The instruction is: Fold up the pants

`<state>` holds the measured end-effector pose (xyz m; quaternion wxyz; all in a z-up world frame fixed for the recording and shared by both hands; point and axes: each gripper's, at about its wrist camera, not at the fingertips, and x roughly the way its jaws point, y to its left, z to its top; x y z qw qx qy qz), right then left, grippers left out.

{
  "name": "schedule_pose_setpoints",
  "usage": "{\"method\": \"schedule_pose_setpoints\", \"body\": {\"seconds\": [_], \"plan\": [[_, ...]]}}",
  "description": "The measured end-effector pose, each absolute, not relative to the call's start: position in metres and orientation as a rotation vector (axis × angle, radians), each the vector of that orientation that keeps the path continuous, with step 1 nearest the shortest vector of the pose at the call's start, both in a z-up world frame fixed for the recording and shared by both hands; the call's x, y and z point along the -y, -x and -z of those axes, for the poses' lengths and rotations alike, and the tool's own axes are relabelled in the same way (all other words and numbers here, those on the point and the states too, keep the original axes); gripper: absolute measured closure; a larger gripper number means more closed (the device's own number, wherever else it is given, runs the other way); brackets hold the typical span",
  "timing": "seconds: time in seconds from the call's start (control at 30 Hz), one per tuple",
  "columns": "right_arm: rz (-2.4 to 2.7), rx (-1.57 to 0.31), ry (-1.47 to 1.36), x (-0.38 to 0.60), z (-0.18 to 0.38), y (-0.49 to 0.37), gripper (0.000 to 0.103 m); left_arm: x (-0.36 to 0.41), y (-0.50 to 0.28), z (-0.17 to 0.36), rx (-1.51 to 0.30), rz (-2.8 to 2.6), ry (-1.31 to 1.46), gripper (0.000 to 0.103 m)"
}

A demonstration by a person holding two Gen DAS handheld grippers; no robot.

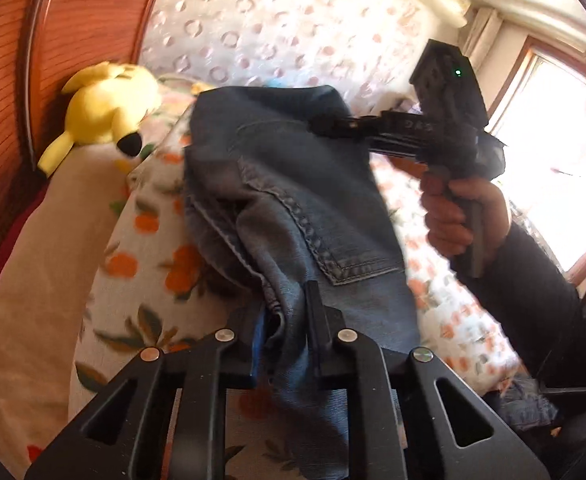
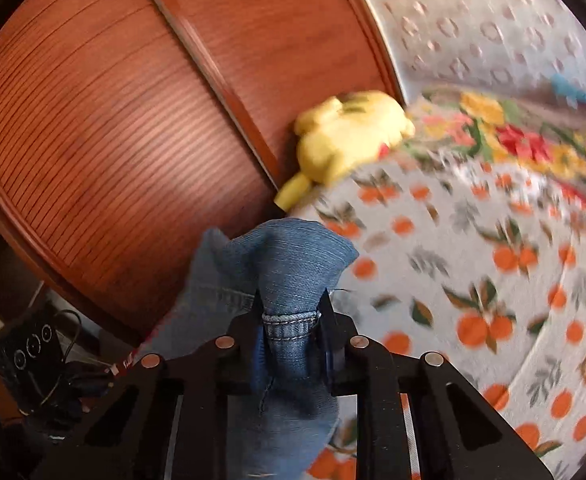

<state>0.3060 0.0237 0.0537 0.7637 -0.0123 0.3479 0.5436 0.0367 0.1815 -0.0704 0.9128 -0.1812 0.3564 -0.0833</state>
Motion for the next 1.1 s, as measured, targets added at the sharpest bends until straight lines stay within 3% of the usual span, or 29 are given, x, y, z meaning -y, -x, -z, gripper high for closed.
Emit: {"method": "schedule_pose_setpoints", "body": {"seconds": [0.3, 0.73, 0.87, 1.0, 1.1], "plan": [[-1.169, -0.596, 0.018, -0.040, -0.110, -0.315, 0.082, -0.226, -0.068, 0.021, -0.631, 0.103, 0.299, 0.089], [-0.972, -0.656, 0.011, -0.082, -0.057, -0.412, 0.082, -0.275, -0.184, 0.052, -0.767, 0.071, 0.257, 0.092], [-0.917, -0.717, 0.044, -0.094, -0.034, -0.431, 0.074, -0.273, -0.197, 0.075, -0.833, 0.061, 0.241, 0.089], [-0.891, -0.758, 0.031, -0.093, -0.032, -0.439, 0.053, -0.274, -0.196, 0.073, -0.828, 0.044, 0.253, 0.085], [-0.870, -0.765, 0.049, -0.091, -0.047, -0.440, 0.051, -0.273, -0.191, 0.063, -0.813, 0.030, 0.245, 0.085]]}}
